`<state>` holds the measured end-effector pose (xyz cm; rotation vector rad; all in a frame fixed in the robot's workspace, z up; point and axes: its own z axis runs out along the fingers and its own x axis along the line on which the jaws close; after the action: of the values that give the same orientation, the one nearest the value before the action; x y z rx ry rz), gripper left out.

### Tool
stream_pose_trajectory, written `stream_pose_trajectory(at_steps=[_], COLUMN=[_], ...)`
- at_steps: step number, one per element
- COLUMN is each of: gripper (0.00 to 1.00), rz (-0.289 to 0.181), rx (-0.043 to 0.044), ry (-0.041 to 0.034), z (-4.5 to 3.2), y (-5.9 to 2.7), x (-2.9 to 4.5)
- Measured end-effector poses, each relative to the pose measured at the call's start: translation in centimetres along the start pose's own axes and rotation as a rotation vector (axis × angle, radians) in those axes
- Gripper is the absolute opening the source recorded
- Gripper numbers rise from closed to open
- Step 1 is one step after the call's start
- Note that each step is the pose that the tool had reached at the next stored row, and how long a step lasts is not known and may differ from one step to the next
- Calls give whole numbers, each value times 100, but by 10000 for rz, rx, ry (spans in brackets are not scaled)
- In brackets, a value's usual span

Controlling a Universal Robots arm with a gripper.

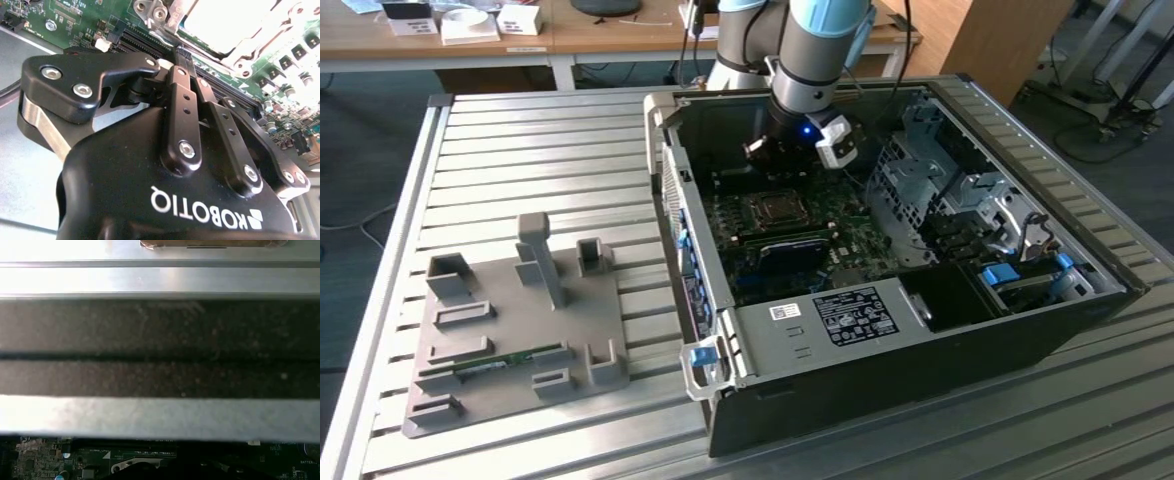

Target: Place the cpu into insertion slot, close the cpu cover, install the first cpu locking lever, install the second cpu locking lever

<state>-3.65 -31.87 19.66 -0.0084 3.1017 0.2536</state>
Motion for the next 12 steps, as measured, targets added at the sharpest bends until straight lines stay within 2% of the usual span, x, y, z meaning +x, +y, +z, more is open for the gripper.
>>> stream_pose_trajectory(at_steps=[12], gripper=[11], rz=[-5], rx=[-9], ry=[-33], z=[21], y=[-2], x=[1])
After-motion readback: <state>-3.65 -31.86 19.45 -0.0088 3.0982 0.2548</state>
